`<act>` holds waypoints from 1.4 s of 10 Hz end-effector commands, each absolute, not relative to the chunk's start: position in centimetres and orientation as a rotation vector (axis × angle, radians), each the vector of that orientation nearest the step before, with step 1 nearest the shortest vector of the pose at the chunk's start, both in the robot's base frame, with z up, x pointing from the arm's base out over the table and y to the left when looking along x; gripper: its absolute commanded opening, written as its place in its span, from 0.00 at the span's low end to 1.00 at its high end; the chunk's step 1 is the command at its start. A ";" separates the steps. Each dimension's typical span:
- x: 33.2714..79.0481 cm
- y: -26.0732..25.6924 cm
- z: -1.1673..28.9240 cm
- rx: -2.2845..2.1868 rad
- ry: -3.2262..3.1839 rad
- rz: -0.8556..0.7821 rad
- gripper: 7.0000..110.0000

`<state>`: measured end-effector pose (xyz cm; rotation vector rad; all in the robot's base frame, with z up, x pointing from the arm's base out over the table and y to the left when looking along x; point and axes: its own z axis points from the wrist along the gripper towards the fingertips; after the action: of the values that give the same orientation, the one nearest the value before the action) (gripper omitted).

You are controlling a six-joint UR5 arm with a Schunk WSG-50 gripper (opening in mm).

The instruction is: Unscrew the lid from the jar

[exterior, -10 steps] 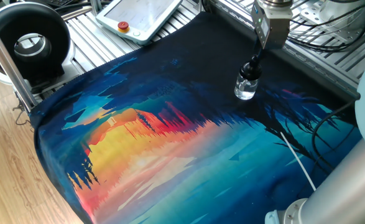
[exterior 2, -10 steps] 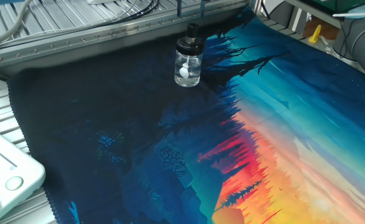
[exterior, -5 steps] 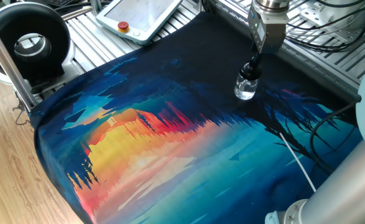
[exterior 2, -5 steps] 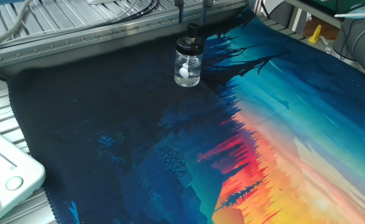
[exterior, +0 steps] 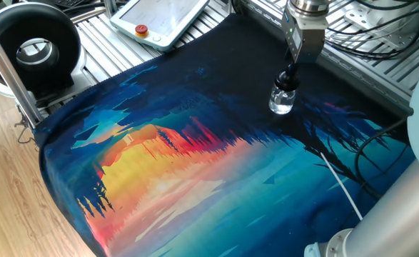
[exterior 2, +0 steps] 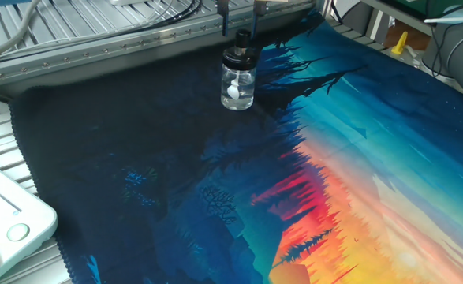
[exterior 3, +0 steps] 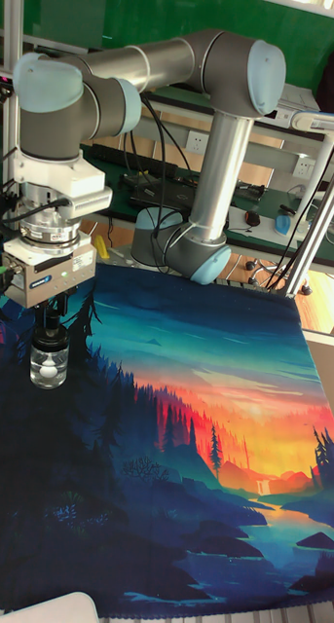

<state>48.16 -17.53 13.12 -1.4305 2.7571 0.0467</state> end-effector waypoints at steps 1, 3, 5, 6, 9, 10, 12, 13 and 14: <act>48.6 -17.5 13.1 -1.412 2.751 0.038 0.36; 48.1 -17.4 13.0 -1.377 2.786 0.044 0.36; 48.0 -17.4 13.1 -1.352 2.801 0.049 0.36; 47.9 -17.4 13.1 -1.346 2.805 0.050 0.36; 47.8 -17.2 12.9 -1.329 2.814 0.048 0.36; 47.8 -17.1 12.9 -1.320 2.817 0.045 0.15; 47.8 -17.2 12.8 -1.319 2.820 0.039 0.15; 47.8 -17.2 12.7 -1.313 2.823 0.034 0.15; 47.9 -17.1 12.7 -1.306 2.825 0.033 0.15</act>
<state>47.70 -17.35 12.67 -1.3308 2.8251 0.0291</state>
